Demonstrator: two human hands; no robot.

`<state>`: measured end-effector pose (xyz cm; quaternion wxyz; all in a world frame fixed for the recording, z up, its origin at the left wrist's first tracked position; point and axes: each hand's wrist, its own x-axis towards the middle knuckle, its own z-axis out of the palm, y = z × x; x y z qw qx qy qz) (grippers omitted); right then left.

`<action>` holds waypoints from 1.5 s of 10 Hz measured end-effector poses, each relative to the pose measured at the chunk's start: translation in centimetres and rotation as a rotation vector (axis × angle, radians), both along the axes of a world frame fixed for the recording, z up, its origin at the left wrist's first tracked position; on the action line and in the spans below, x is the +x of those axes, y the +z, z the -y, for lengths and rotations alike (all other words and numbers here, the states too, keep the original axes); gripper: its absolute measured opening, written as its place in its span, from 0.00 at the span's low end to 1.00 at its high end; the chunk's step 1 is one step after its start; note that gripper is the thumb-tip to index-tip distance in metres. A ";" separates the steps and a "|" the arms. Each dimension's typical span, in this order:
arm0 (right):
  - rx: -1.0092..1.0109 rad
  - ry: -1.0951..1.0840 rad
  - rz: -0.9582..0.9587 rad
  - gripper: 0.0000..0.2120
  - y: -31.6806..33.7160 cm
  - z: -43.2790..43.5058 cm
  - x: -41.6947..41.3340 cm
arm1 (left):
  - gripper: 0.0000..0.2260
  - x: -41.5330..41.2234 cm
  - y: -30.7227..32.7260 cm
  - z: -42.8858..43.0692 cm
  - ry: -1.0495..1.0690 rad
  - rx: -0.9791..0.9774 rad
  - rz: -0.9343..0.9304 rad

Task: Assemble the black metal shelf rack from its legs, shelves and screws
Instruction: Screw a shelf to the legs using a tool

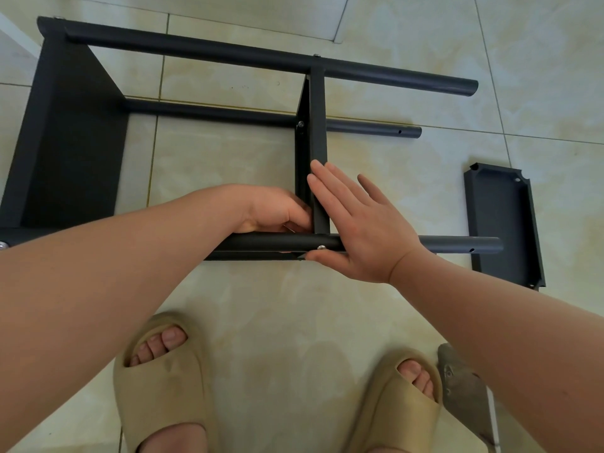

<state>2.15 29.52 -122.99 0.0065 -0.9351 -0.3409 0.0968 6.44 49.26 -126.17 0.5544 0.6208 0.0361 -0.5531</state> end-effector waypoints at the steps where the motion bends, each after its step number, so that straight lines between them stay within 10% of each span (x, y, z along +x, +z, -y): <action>1: -0.003 -0.001 -0.001 0.47 0.0 0.0 0.0 | 0.07 0.0 -0.1 -0.1 0.043 -0.038 -0.038; 11: 0.008 0.001 0.021 0.47 -0.1 0.0 0.0 | 0.17 -0.1 -0.3 -0.1 0.033 -0.039 -0.032; 15: 0.007 0.002 0.015 0.47 -0.1 0.1 0.0 | 0.06 0.0 -0.2 0.1 0.007 0.015 0.021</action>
